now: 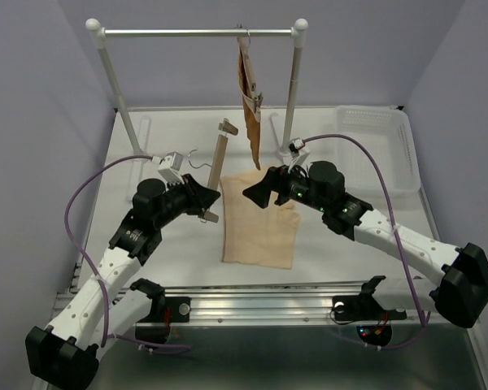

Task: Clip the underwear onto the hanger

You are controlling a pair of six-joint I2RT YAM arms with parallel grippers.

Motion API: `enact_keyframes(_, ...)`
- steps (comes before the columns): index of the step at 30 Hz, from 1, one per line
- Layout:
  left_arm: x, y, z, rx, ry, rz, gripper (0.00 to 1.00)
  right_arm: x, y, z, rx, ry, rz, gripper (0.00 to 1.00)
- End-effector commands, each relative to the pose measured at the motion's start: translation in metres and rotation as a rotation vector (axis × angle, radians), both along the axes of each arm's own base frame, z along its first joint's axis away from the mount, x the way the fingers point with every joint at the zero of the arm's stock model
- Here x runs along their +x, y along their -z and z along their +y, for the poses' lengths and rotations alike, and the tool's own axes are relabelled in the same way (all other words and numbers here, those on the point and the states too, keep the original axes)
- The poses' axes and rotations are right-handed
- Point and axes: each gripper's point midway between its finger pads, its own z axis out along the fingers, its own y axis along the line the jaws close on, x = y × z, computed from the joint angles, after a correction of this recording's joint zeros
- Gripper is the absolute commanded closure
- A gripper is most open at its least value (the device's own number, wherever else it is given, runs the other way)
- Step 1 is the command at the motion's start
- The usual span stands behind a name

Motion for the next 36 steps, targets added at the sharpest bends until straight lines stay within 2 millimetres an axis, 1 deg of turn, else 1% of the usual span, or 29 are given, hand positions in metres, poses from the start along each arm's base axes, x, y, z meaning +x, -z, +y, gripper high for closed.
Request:
enact_keyframes(1,-0.017,-0.029,-0.021,-0.146,0.137,-0.123,1.0,0.009,-0.038,0.005,0.188,-0.006,-0.033,0.0)
enact_keyframes(2,-0.018,-0.036,-0.024,-0.185,0.151,-0.142,1.0,0.01,-0.04,0.003,0.215,-0.021,-0.022,0.0)
enact_keyframes(3,-0.02,-0.031,-0.026,-0.195,0.165,-0.133,1.0,0.011,-0.051,0.004,0.263,-0.039,-0.045,0.0)
enact_keyframes(5,-0.025,-0.036,-0.03,-0.233,0.196,-0.144,1.0,0.005,-0.048,0.011,0.305,-0.103,-0.004,0.0)
enact_keyframes(6,-0.026,-0.034,-0.031,-0.239,0.205,-0.14,1.0,0.003,-0.055,0.014,0.331,-0.132,-0.024,0.0)
enact_keyframes(7,-0.028,-0.037,-0.033,-0.25,0.221,-0.151,1.0,0.0,-0.05,0.021,0.331,-0.177,-0.01,0.0)
enact_keyframes(9,-0.03,-0.038,-0.035,-0.261,0.236,-0.142,1.0,-0.002,-0.053,0.027,0.348,-0.217,-0.011,0.0)
enact_keyframes(10,-0.031,-0.039,-0.035,-0.264,0.241,-0.142,1.0,0.0,-0.047,0.031,0.341,-0.229,-0.001,0.0)
enact_keyframes(12,-0.032,-0.04,-0.036,-0.279,0.25,-0.133,1.0,-0.002,-0.054,0.036,0.366,-0.272,-0.015,0.0)
enact_keyframes(13,-0.034,-0.041,-0.038,-0.289,0.266,-0.134,1.0,-0.005,-0.05,0.039,0.366,-0.302,-0.012,0.0)
enact_keyframes(14,-0.035,-0.041,-0.039,-0.292,0.272,-0.129,1.0,-0.007,-0.052,0.041,0.378,-0.321,-0.019,0.0)
enact_keyframes(15,-0.034,-0.037,-0.04,-0.292,0.273,-0.115,1.0,-0.008,-0.059,0.042,0.402,-0.341,-0.041,0.0)
enact_keyframes(17,-0.034,-0.035,-0.042,-0.297,0.283,-0.1,1.0,-0.011,-0.06,0.045,0.417,-0.37,-0.037,0.0)
enact_keyframes(18,-0.034,-0.033,-0.042,-0.297,0.287,-0.091,1.0,-0.01,-0.056,0.047,0.422,-0.375,-0.027,0.0)
enact_keyframes(20,-0.034,-0.031,-0.044,-0.3,0.294,-0.081,1.0,-0.009,-0.061,0.048,0.45,-0.382,-0.032,0.0)
enact_keyframes(21,-0.034,-0.031,-0.044,-0.3,0.295,-0.083,1.0,-0.008,-0.056,0.05,0.449,-0.384,-0.019,0.0)
enact_keyframes(24,-0.035,-0.033,-0.043,-0.299,0.293,-0.095,1.0,-0.006,-0.062,0.052,0.475,-0.393,-0.037,0.0)
enact_keyframes(27,-0.036,-0.034,-0.044,-0.3,0.304,-0.095,1.0,0.001,-0.064,0.056,0.488,-0.385,-0.044,0.0)
enact_keyframes(29,-0.037,-0.035,-0.045,-0.3,0.309,-0.094,1.0,0.006,-0.061,0.058,0.492,-0.373,-0.038,0.0)
enact_keyframes(31,-0.037,-0.034,-0.045,-0.3,0.308,-0.09,1.0,0.011,-0.067,0.059,0.509,-0.359,-0.05,0.0)
enact_keyframes(33,-0.037,-0.032,-0.045,-0.3,0.309,-0.086,1.0,0.014,-0.068,0.06,0.525,-0.352,-0.048,0.01)
enact_keyframes(34,-0.037,-0.033,-0.045,-0.3,0.309,-0.088,1.0,0.012,-0.074,0.06,0.552,-0.36,-0.062,0.04)
enact_keyframes(35,-0.036,-0.032,-0.045,-0.299,0.309,-0.085,1.0,0.013,-0.075,0.06,0.562,-0.363,-0.063,0.05)
enact_keyframes(36,-0.036,-0.032,-0.045,-0.3,0.312,-0.082,1.0,0.012,-0.08,0.059,0.58,-0.368,-0.075,0.08)
